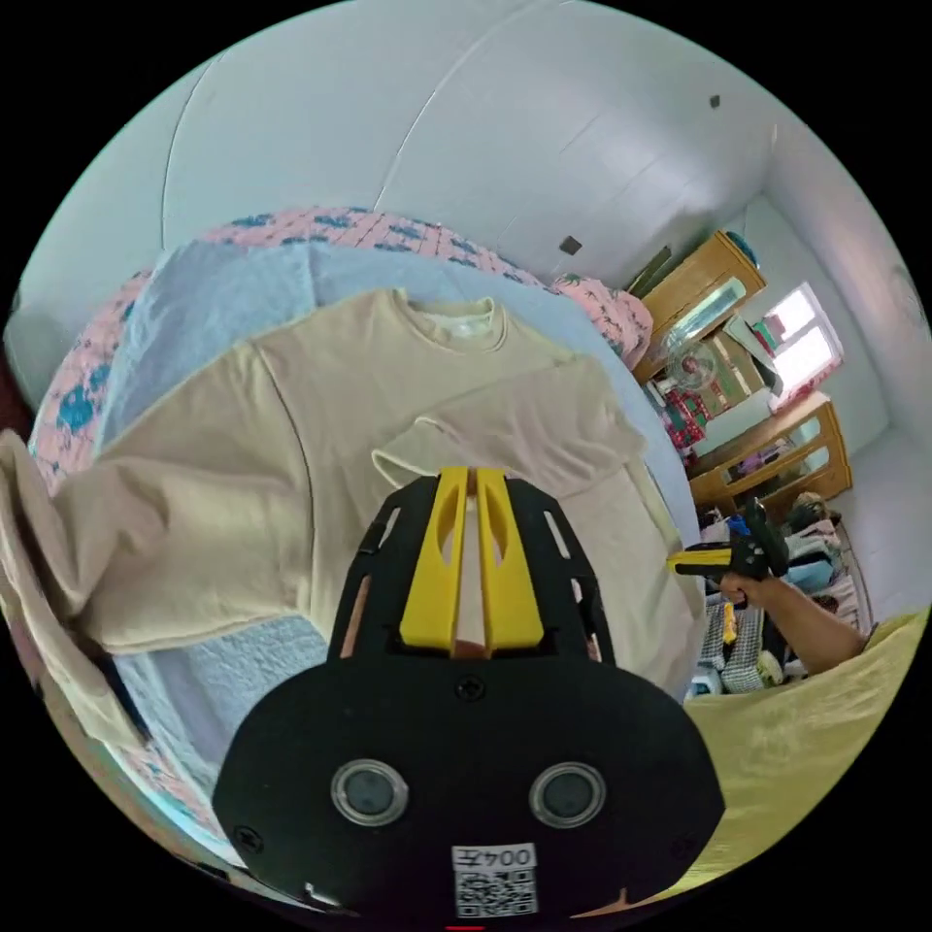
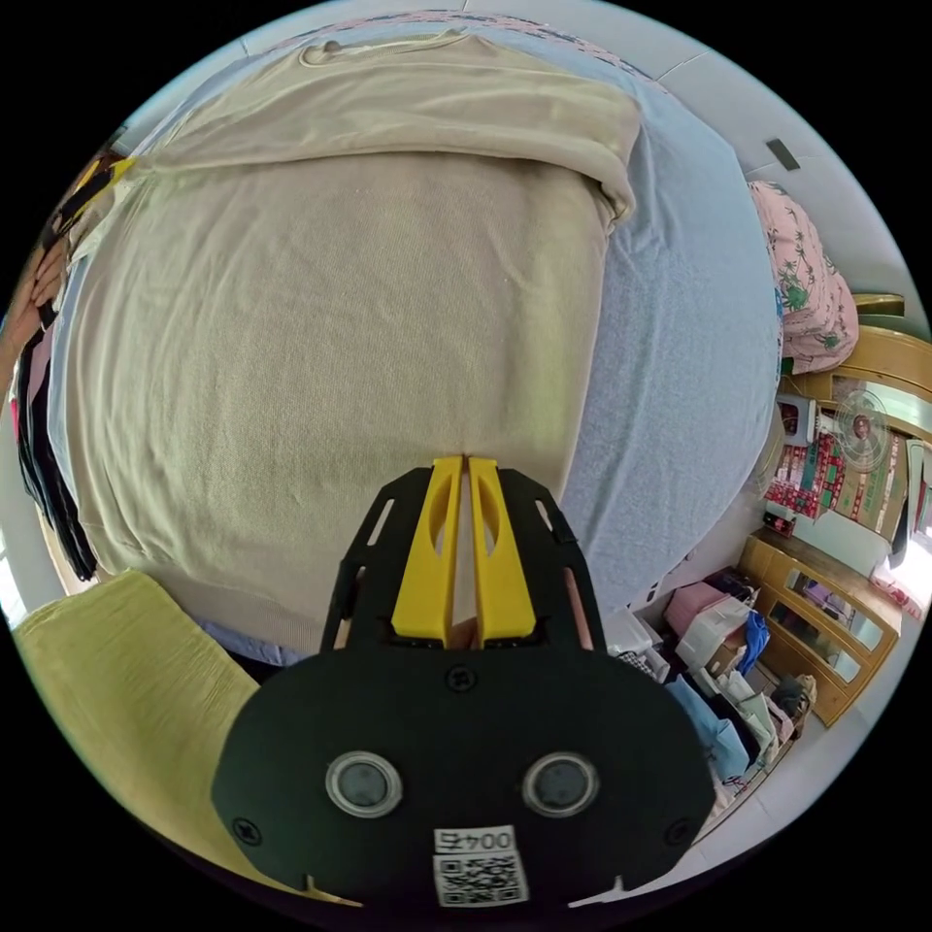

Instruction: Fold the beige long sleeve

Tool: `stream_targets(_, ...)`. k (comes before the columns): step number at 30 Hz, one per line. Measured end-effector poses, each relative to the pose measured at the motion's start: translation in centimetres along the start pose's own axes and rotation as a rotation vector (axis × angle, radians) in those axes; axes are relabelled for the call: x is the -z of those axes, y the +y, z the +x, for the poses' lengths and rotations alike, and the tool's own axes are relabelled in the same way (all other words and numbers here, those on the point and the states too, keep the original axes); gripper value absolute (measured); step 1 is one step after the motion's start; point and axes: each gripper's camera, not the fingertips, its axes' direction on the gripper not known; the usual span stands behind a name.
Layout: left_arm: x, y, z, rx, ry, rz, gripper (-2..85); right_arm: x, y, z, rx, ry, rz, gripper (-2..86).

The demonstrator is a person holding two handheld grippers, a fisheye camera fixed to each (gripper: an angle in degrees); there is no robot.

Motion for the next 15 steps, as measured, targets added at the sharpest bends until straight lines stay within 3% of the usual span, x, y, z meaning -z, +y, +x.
stream_targets(2,-1.0,-0.8,2.4,-0.127,-0.114,-0.041,2.6,1.0,0.9,0.8,-0.004,-0.012,-0.001,1.4)
stream_targets(6,-6.1,0.4,2.7,-0.187,-0.365,-0.193,4.1,2.7,2.4,2.2,-0.004,-0.032,0.001,1.4)
stream_targets(10,-9.2,1.8,2.1,-0.108,-0.278,-0.171,6.6,4.8,4.7,4.1,-0.018,-0.074,0.028,1.2)
stream_targets(15,-13.8,1.3,5.0,-0.167,-0.241,-0.159,7.4,7.1,8.5,7.2,-0.084,-0.179,0.109,1.7)
